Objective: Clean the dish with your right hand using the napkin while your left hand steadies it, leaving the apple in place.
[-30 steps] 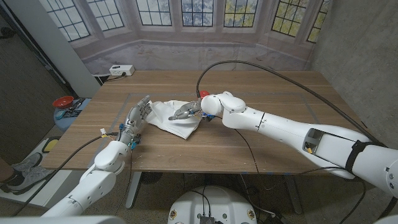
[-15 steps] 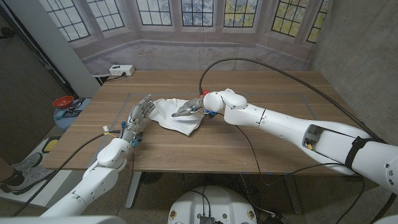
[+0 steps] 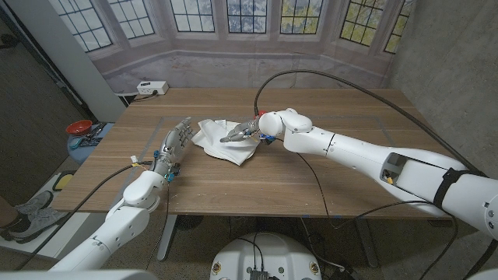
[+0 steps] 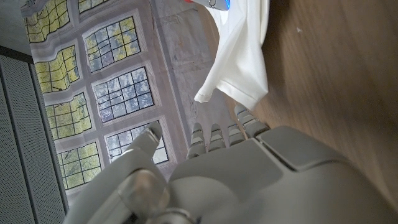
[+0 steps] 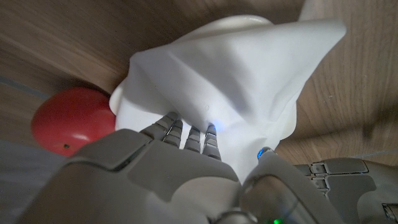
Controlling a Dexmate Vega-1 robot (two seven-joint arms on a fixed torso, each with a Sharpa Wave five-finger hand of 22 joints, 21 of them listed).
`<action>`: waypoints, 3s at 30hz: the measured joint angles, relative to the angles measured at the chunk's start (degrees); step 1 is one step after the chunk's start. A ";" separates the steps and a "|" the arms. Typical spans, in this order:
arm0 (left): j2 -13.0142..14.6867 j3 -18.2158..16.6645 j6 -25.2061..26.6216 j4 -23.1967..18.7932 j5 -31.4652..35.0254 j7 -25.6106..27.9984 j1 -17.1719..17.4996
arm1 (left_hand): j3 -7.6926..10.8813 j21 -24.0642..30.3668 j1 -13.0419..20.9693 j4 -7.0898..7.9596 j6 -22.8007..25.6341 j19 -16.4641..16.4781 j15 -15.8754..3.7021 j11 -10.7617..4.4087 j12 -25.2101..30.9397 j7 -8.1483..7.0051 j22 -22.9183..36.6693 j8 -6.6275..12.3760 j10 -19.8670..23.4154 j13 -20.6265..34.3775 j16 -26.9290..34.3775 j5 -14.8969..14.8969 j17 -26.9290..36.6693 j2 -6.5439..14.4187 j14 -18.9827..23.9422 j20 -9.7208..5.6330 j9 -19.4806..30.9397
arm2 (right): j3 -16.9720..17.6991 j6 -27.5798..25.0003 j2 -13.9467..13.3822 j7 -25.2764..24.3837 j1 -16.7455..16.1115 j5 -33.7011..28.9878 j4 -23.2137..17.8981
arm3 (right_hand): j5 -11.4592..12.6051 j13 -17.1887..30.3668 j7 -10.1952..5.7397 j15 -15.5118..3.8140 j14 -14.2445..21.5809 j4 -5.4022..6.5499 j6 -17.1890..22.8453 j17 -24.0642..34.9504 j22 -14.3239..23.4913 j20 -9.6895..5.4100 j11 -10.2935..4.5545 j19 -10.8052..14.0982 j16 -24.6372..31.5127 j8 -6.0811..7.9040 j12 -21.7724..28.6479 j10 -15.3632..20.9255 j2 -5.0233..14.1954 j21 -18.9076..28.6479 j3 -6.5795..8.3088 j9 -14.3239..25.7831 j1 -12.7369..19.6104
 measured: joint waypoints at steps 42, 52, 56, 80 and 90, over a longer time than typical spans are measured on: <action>0.42 -0.15 -0.35 -1.27 -0.45 -0.08 1.61 | 0.24 0.00 0.00 -0.24 0.62 0.00 0.21 0.09 0.00 -0.01 0.00 0.00 0.52 0.00 0.00 0.00 0.00 0.00 0.22 0.00 0.00 | -0.65 -2.75 -3.59 2.29 -3.88 -0.46 -11.88 | 0.45 -0.01 0.41 0.31 0.31 0.32 1.04 0.13 0.00 -0.08 0.53 0.08 0.00 0.00 0.00 0.52 0.00 -0.52 0.80 -0.02 0.00; 0.55 -0.46 -0.54 -0.81 -0.90 -0.56 1.65 | 0.24 0.00 0.00 -0.24 0.62 0.00 0.21 0.09 0.00 -0.01 0.00 0.00 0.52 0.00 0.00 0.00 0.00 0.00 0.21 0.00 0.00 | -0.75 -3.06 -4.11 4.09 -4.08 -0.60 -14.02 | 0.45 -0.01 0.63 0.53 0.52 0.32 1.26 0.12 0.01 -0.08 0.53 0.08 0.00 0.00 0.00 0.51 0.00 -0.43 0.80 -0.02 0.00; 0.65 -0.61 -0.56 -0.46 -1.27 -0.91 1.64 | 0.24 0.00 0.00 -0.24 0.62 0.00 0.21 0.09 0.00 -0.01 0.00 0.00 0.52 0.00 0.00 0.00 0.00 0.00 0.21 0.00 0.00 | -0.77 -3.06 -4.22 5.20 -4.09 -0.32 -14.93 | 0.45 -0.01 0.72 0.52 0.52 0.48 1.35 0.12 0.02 -0.21 0.73 0.23 0.00 0.00 0.00 0.71 0.00 -0.43 0.95 -0.02 0.00; 1.03 -1.18 -0.47 0.56 -2.21 -1.91 0.96 | 0.23 0.00 0.00 -0.23 0.62 0.00 0.20 0.09 0.00 -0.01 0.00 0.00 0.52 0.00 0.00 0.00 0.14 0.00 0.20 0.00 0.00 | -0.14 -2.14 -4.60 9.76 -3.00 3.80 -18.07 | 0.44 -0.01 0.71 0.22 0.81 -0.08 1.34 -0.02 0.18 0.72 0.41 1.93 0.00 0.00 0.00 1.02 0.00 -0.11 1.51 -0.01 0.00; 1.30 -1.31 0.24 0.44 -2.33 -2.00 0.59 | 0.24 0.00 0.00 -0.23 0.62 0.00 0.20 0.09 0.00 -0.01 0.00 0.00 0.51 0.00 0.00 0.00 0.13 0.00 0.20 0.00 0.00 | 0.50 -2.12 -5.34 9.51 -2.90 4.39 -19.16 | 0.44 -0.01 0.00 -0.07 1.10 -0.31 2.05 -0.02 0.13 0.30 0.10 1.94 0.00 0.00 0.00 1.33 0.46 0.05 1.75 -0.01 0.46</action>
